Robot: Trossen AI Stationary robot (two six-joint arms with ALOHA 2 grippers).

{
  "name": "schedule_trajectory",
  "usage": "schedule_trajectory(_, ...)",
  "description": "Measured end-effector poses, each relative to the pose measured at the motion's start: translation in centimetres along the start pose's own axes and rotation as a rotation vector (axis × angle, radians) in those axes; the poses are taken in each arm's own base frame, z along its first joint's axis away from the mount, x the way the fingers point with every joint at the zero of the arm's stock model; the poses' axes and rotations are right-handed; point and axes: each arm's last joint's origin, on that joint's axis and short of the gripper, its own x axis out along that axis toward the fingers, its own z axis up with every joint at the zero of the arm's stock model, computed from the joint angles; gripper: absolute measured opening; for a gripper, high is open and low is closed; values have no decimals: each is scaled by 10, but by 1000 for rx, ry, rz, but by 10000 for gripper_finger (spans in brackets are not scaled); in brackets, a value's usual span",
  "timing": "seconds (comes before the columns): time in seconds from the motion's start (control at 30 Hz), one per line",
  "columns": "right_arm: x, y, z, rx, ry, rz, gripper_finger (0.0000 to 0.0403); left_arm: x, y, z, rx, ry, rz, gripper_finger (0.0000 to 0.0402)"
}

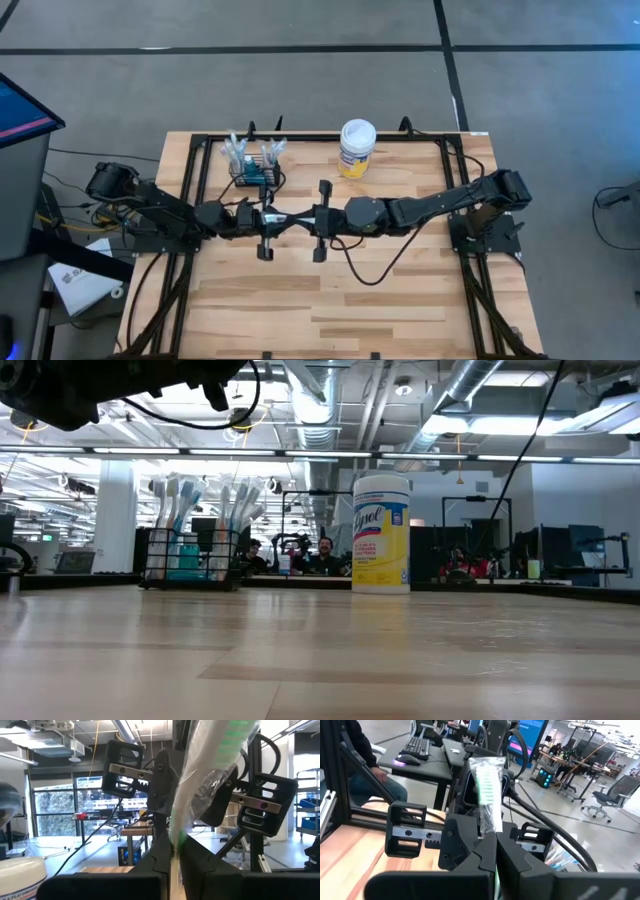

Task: Pick & Place toothbrushing station
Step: Put the green toothbrush into the mesh organizer

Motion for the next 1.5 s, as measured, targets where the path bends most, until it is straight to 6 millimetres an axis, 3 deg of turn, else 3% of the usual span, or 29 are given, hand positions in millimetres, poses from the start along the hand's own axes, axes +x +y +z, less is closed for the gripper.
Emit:
schedule_trajectory(0.33, -1, -1, -4, -15, 44, 7, 10, -1, -1, -1, 3, 23, 27, 8)
schedule_trajectory(0.63, -2, -1, -8, -34, 101, -64, 99, -5, -5, 0, 14, 87, 63, 8)
schedule_trajectory(0.8, -2, -1, -9, -46, 117, -89, 124, -11, -3, 11, 22, 126, 80, 8)
schedule_trajectory(1.2, -32, -15, 11, -1, 138, -80, 117, -29, 9, 30, 27, 241, 183, 8)
schedule_trajectory(1.5, -37, -12, 3, 16, 238, -60, 116, -49, 22, 43, 66, 320, 392, 8)
